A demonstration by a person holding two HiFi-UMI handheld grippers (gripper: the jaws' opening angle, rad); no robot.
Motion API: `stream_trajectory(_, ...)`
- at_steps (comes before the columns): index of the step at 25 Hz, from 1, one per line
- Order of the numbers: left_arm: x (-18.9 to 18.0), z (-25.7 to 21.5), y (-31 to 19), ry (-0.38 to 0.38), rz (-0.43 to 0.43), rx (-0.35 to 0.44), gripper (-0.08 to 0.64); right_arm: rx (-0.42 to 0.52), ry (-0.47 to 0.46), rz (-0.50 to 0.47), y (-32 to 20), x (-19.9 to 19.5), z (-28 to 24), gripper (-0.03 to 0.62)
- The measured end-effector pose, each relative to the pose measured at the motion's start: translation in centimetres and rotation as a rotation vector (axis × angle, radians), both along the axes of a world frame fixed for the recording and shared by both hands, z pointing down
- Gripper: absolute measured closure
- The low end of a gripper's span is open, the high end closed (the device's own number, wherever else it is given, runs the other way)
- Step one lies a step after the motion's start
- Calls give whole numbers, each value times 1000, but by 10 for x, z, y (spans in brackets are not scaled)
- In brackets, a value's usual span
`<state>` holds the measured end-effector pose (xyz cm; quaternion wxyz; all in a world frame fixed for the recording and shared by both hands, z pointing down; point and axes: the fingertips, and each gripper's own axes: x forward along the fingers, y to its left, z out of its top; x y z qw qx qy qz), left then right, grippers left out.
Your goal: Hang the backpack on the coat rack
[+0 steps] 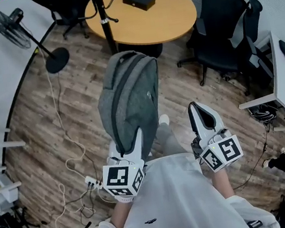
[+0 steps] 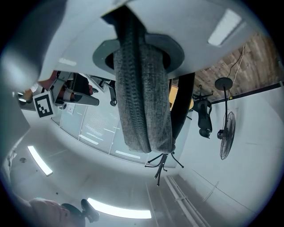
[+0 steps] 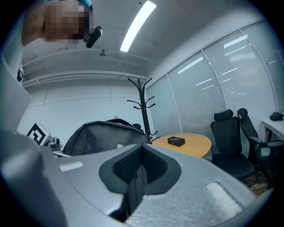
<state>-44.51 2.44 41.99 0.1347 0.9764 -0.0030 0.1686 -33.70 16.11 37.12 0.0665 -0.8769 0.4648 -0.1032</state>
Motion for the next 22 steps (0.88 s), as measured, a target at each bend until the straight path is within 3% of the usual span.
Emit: stream_trajectory(22,218,-22,0,-12,-70,38,453,75,-34,-56,8,228,3,591)
